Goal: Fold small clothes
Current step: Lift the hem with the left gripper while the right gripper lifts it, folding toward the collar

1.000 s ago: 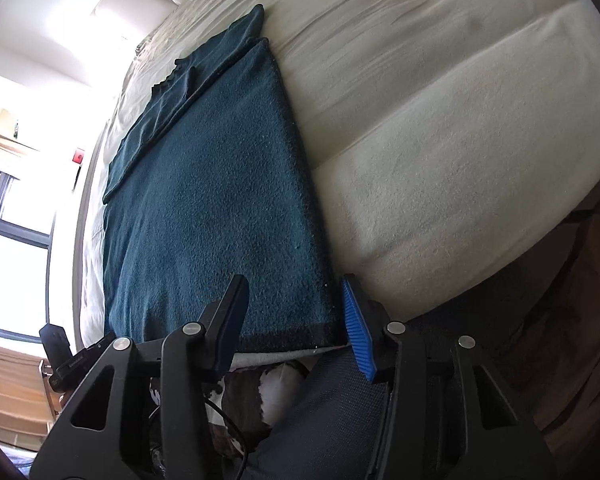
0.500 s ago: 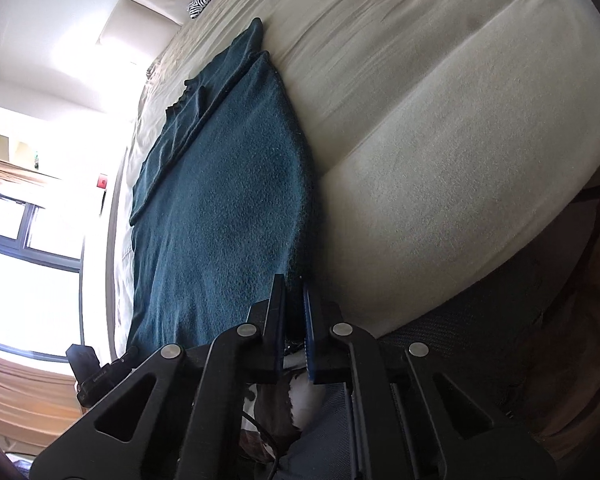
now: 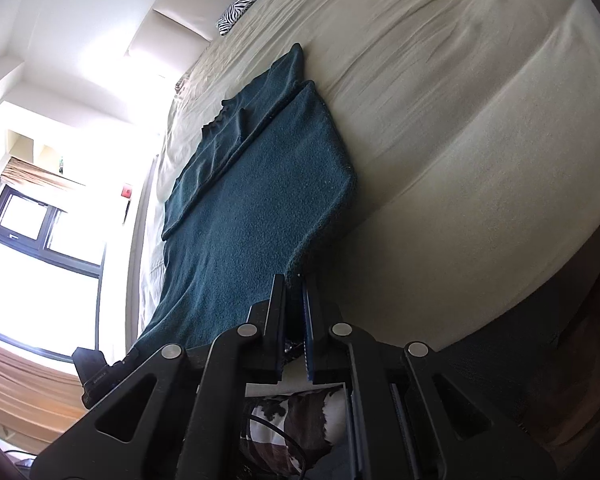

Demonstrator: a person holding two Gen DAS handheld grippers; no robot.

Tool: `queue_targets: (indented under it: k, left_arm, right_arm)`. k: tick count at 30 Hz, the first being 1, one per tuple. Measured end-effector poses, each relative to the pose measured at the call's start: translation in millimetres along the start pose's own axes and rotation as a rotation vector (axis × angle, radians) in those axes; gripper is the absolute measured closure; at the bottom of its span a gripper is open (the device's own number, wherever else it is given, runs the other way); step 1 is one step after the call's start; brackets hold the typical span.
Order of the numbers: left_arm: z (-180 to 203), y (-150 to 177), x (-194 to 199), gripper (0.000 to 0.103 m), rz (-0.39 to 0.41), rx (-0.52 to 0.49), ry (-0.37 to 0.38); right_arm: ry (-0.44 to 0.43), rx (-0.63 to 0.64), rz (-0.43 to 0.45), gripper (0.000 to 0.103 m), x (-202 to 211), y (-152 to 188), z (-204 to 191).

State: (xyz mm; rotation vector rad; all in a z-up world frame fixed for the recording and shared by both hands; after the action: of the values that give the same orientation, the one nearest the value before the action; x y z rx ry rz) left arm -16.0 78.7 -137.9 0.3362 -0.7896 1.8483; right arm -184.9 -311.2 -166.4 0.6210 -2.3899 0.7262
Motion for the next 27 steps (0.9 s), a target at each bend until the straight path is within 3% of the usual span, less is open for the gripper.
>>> queue_targets:
  k: [13,27]
  left_arm:
    - [32,-77,9,0.096,0.118,0.034,0.123]
    - [35,-179,-15,0.096,0.204,0.080,0.163]
  right_arm:
    - [-0.123,0.056,0.101,0.097,-5,-75,-67]
    - [-0.131,0.073,0.197,0.097,-45,-189,-103]
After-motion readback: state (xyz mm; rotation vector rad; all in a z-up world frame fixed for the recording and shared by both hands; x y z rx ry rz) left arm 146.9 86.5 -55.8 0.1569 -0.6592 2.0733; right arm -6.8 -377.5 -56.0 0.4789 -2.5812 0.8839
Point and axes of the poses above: each gripper's, at about its wrist camera, not at the fingertips, and x roughly against the way its jaws point, z to its right, y to its underside, the point moved 10 cm from there along -x, roughly the way its jaws point, and after that the axes turned 2 degrees about z, right-handed, at the moved point
